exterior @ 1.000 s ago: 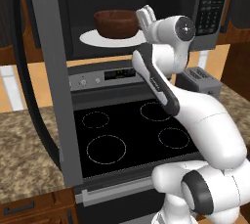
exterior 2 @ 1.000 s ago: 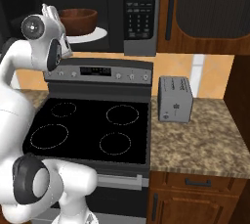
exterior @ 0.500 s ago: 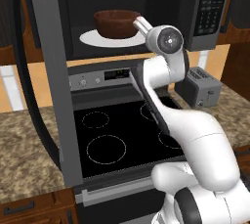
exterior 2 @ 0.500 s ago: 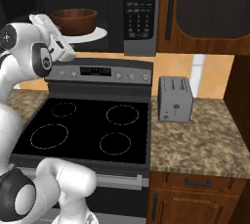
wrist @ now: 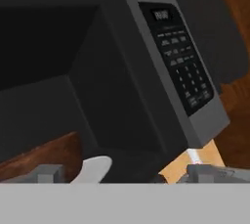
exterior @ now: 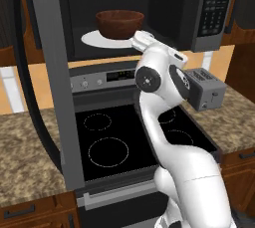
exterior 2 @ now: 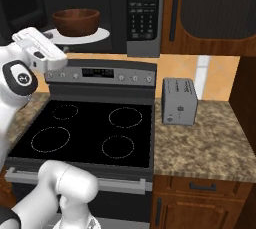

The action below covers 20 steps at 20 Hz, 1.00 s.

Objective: Pick the onion from the sink and place it in the bowl. Then pick the bowl and place it in the microwave. Then close the microwave door and press the start button.

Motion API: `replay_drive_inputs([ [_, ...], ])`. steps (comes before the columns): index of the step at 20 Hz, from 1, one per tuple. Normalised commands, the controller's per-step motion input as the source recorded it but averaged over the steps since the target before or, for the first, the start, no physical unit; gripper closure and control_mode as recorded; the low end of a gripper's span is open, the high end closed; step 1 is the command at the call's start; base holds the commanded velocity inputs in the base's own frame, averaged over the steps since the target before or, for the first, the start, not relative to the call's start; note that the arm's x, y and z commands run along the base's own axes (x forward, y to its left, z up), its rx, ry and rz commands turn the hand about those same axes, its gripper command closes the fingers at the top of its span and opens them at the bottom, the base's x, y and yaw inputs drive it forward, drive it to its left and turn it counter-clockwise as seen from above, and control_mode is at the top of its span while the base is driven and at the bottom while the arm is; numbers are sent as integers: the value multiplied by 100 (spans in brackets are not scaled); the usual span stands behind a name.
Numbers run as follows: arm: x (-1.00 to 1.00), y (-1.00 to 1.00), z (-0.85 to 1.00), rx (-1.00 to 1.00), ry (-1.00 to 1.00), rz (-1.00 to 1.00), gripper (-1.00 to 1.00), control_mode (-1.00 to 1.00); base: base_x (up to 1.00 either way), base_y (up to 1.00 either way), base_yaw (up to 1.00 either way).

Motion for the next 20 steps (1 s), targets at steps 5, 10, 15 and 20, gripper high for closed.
replay_drive_inputs([
  [5, -77, -7, -5, -42, -22, -21, -100, -100, 0, 0, 0],
  [10, -76, -5, -12, -36, -17, -20, -100, -100, 0, 0, 0],
  [15, -69, -1, -12, -25, -10, -12, -100, -100, 0, 0, 0],
  [20, -56, 33, -2, -16, -5, -1, -100, -100, 0, 0, 0],
])
